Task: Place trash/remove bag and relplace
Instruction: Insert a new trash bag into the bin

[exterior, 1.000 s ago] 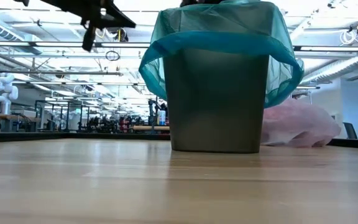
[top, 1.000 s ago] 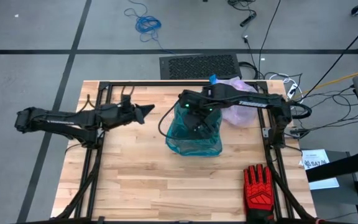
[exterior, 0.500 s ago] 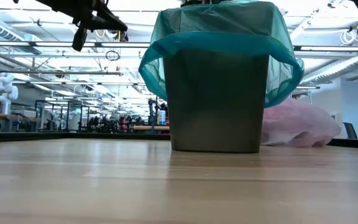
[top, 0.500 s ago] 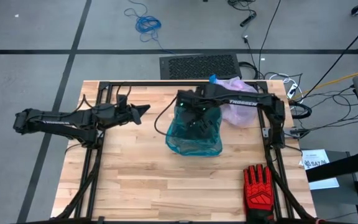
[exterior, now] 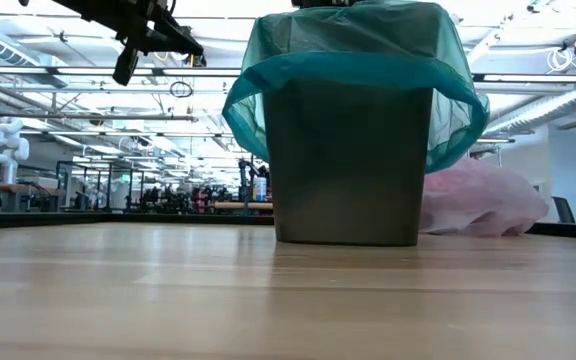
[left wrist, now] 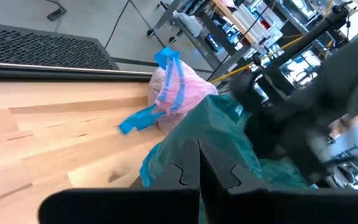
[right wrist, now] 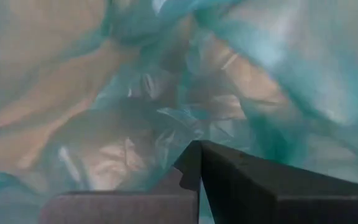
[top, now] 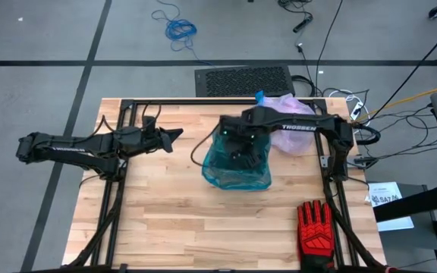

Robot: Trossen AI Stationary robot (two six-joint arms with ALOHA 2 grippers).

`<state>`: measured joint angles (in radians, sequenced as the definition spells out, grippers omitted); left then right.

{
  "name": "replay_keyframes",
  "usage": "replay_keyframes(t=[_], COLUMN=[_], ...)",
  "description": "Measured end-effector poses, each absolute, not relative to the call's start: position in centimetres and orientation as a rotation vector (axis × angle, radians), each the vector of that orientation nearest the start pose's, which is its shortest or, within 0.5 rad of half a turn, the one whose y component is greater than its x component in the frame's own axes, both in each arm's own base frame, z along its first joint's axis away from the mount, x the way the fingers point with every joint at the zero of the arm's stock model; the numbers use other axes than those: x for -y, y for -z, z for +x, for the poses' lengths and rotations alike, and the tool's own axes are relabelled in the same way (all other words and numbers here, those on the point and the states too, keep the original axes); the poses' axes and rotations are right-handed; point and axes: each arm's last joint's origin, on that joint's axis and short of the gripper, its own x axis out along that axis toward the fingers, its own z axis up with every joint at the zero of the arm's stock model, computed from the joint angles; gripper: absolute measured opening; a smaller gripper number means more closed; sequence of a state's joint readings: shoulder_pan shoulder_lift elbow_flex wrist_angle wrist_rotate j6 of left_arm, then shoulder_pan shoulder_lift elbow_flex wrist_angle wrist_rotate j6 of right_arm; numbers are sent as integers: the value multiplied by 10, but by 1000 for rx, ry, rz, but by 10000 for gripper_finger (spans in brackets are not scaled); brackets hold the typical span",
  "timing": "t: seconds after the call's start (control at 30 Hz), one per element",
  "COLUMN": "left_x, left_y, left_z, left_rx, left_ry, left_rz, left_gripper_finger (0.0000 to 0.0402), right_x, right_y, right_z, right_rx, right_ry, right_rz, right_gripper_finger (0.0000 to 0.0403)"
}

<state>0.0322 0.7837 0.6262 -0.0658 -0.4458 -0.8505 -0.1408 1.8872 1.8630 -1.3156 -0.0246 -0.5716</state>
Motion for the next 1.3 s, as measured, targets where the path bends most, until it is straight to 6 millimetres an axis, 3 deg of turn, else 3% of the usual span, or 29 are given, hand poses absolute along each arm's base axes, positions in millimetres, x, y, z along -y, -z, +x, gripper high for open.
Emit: replay_keyframes(t=[0.13,0.3,0.4,0.6,0.8,1.3], left_x=[-18,-18,-18,-18,-18,-18], left_y=[-290,-288,-288,-287,-287,-284], left_z=[175,175,175,175,175,174], left_rx=[-7,-22,-26,-29,-36,-70], left_ry=[-540,-545,-548,-549,-551,-556], left_rz=[-783,-783,-784,-784,-779,-744], left_gripper_finger=[0,0,0,0,0,0], right_x=[53,55,55,52,42,37], right_y=[-287,-275,-285,-335,-340,-266], right_z=[370,372,375,373,373,375], right_rx=[-1318,-1302,-1275,-1160,-1127,-1197], right_ry=[-315,-314,-324,-288,-384,-555], right_rz=[-446,-524,-568,-599,-590,-633], right_gripper_finger=[0,0,0,0,0,0])
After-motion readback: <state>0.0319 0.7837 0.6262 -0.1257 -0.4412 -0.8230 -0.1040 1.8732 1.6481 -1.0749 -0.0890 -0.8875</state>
